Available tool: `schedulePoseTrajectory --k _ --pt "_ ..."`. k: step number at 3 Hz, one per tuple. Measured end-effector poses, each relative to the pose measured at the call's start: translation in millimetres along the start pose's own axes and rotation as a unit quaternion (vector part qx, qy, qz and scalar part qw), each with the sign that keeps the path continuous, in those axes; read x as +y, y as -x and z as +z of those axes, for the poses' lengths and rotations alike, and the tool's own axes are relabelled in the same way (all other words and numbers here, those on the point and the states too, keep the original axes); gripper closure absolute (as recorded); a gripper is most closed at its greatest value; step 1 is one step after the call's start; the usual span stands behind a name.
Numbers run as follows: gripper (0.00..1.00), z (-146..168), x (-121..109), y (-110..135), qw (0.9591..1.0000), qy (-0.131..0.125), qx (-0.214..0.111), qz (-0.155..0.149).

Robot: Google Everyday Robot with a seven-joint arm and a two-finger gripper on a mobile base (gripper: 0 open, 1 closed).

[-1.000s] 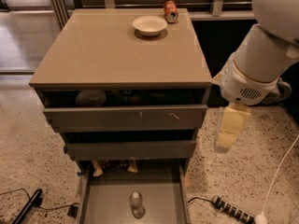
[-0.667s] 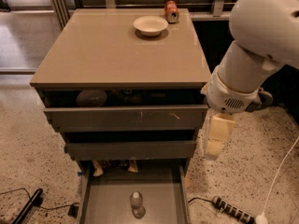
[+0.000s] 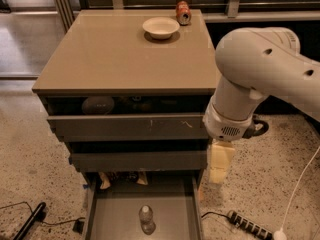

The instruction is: Pick water bottle from bottom drawer and place on counter

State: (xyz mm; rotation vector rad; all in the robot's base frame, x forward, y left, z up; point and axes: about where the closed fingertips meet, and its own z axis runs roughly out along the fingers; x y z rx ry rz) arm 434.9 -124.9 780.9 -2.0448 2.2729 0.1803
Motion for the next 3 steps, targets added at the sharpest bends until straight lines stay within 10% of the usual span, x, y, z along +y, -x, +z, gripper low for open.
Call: schedulePoseTrajectory --k 3 --pt "0.00 112 19 33 0.9948 0.090 0.004 -0.047"
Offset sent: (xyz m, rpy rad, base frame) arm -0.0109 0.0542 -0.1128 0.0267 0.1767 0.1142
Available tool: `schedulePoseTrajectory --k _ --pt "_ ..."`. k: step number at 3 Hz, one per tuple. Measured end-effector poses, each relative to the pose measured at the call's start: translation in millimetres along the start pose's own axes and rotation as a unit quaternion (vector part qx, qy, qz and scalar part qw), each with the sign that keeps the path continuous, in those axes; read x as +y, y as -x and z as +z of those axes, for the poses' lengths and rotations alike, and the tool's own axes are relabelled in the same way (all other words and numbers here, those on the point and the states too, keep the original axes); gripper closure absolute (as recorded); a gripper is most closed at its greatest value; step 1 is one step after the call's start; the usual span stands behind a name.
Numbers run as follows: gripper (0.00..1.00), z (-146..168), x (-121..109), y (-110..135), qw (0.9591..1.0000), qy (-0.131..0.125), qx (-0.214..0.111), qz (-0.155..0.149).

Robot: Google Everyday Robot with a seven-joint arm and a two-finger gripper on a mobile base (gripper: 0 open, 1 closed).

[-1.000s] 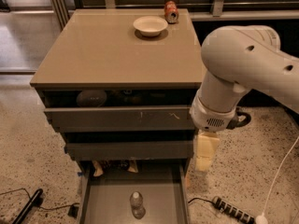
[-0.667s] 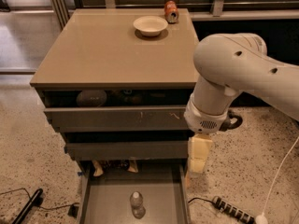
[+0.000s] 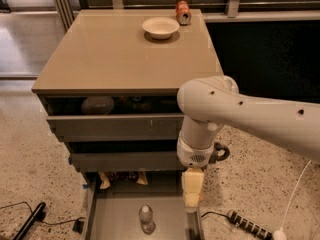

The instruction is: Pick water bottle from bottom drawer and place on counter

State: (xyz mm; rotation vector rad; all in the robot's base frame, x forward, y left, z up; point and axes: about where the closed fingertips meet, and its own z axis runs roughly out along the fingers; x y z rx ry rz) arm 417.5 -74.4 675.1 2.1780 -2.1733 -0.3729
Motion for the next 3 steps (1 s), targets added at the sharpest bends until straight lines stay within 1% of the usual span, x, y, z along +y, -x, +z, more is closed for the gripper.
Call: schedulePoseTrajectory --k 1,2,3 --pt "0.00 61 15 10 0.9987 0.043 0.012 -0.025" --pt "0.00 61 15 10 0.9987 0.043 0.012 -0.025" --pt "0.00 62 -2 17 0.9998 0.000 -0.009 -0.017"
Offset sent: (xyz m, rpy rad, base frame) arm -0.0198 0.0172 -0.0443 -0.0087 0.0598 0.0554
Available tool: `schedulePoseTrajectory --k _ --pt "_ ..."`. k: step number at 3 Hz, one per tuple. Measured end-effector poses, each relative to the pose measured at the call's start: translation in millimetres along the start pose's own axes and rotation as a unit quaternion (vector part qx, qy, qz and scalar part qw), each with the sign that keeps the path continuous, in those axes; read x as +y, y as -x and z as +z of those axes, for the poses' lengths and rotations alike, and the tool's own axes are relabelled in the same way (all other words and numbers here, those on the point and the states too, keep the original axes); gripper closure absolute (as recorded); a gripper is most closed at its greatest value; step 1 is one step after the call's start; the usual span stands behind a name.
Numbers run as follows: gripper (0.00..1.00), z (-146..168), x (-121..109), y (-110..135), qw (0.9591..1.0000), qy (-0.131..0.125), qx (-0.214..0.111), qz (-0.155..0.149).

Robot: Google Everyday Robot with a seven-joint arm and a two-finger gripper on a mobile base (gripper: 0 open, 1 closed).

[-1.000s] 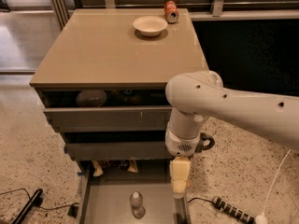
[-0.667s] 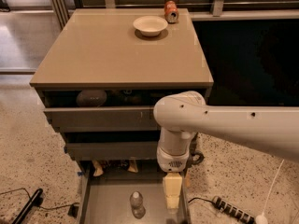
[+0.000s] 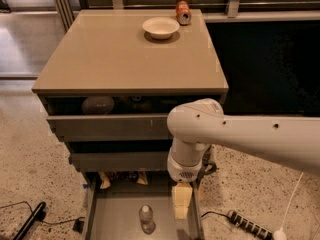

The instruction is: Pick water bottle from bottom drawer and place on counter

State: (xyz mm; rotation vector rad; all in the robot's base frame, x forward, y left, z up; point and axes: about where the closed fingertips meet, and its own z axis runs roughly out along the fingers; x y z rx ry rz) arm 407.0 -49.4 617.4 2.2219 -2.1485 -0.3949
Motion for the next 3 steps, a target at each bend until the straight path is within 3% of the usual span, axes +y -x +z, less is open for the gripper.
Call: schedulePoseTrajectory --k 1,2,3 --pt "0.00 -14 -33 5 0.9961 -0.076 -0.042 0.014" --pt "0.00 -30 -62 5 0.9896 -0.125 -0.065 0.029" --pt "0.00 -33 -67 6 0.9881 -0.133 -0.071 0.031"
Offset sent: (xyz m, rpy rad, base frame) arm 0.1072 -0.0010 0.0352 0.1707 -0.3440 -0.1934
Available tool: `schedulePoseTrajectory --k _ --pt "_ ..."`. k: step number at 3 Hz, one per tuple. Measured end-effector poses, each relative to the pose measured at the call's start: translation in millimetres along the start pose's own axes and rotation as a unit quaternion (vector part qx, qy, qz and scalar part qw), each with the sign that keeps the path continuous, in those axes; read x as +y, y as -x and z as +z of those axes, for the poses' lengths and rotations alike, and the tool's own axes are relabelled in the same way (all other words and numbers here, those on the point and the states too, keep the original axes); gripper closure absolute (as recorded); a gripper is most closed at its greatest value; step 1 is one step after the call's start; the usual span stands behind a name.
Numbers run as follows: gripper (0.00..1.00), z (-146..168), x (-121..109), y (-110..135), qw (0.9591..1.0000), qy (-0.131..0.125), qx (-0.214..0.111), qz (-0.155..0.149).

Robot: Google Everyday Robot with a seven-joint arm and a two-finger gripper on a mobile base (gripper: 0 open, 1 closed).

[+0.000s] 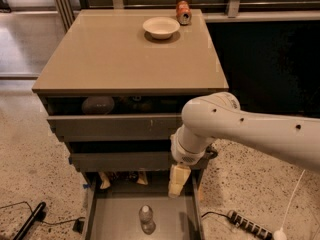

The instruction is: Pick water bottle from bottom drawer and place on counter

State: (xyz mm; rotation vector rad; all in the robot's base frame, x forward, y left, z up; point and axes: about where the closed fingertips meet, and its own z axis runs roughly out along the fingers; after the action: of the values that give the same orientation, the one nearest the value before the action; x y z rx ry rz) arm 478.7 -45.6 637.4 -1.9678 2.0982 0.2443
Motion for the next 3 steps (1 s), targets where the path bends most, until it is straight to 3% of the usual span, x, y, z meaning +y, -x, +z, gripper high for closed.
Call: schedulePoseTrajectory --k 1,3 --pt "0.00 0 0 0 1.0000 0.001 -0.002 0.000" --pt "0.00 72 23 -1 0.9971 0.062 -0.043 -0.011"
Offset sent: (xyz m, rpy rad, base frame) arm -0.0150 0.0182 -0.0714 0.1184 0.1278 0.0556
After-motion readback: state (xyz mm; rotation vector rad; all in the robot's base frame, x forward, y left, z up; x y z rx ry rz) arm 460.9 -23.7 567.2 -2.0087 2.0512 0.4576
